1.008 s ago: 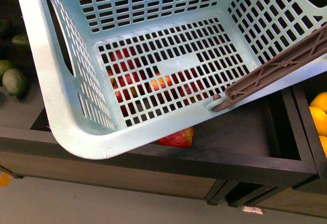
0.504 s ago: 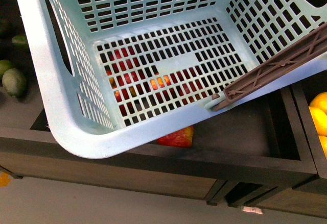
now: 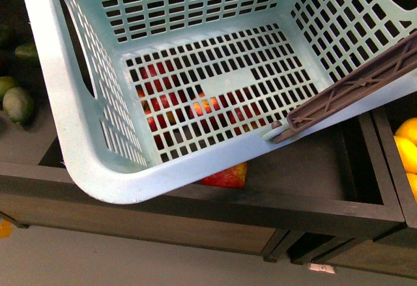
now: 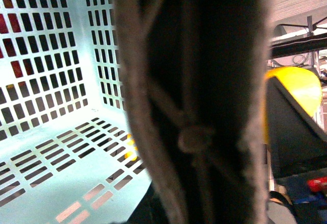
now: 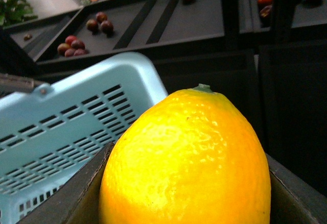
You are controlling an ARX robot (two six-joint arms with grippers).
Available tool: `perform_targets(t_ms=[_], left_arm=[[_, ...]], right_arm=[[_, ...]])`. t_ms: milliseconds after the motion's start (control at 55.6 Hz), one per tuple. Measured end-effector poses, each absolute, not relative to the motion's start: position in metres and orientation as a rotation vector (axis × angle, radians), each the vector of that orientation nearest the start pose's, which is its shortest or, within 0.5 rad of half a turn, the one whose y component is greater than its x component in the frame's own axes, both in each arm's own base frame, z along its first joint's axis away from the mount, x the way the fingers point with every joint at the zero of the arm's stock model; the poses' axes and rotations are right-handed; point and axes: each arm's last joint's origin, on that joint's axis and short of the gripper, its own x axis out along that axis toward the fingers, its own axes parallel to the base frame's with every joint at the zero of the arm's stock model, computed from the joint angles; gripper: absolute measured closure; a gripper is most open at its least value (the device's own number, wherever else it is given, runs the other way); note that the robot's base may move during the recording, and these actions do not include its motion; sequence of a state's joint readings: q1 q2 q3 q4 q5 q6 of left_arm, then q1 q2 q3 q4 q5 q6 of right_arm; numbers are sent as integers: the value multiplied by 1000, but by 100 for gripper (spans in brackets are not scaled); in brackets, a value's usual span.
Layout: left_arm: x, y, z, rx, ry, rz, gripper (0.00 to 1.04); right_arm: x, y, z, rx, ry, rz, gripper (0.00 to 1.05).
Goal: Pick lemon and mango into basket
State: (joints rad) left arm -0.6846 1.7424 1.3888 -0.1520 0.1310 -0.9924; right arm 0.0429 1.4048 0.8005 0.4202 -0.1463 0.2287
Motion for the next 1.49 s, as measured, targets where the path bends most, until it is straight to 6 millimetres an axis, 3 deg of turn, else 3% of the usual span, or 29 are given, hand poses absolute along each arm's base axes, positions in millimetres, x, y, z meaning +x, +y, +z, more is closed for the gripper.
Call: perform_targets(t_ms=[216,306,378,594,756,936,1242,1494], left_arm=[[308,-256,288,-775,841,-475,100],[308,-256,288,-775,841,-476,100],[308,-256,288,-775,841,-476,100],[307,-256,287,-781,851,-476,100],[308,-255,287,-770,835,-462,100],[307,-256,287,-778,850,-477,100],[307,-256,287,-776,845,-473,100],[307,-256,287,-774,844,-472,100]], right_arm=[[314,65,236,192,274,215,38],[315,66,235,192,271,202,21],[313,59,236,199,268,180,7],[296,12,252,255,207,25,9],[272,-1,248,95,-4,-11,32],[243,-1,223,30,9,-2,58],[204,0,200,6,12,-1,103],[176,0,186,6,10,-1,103]])
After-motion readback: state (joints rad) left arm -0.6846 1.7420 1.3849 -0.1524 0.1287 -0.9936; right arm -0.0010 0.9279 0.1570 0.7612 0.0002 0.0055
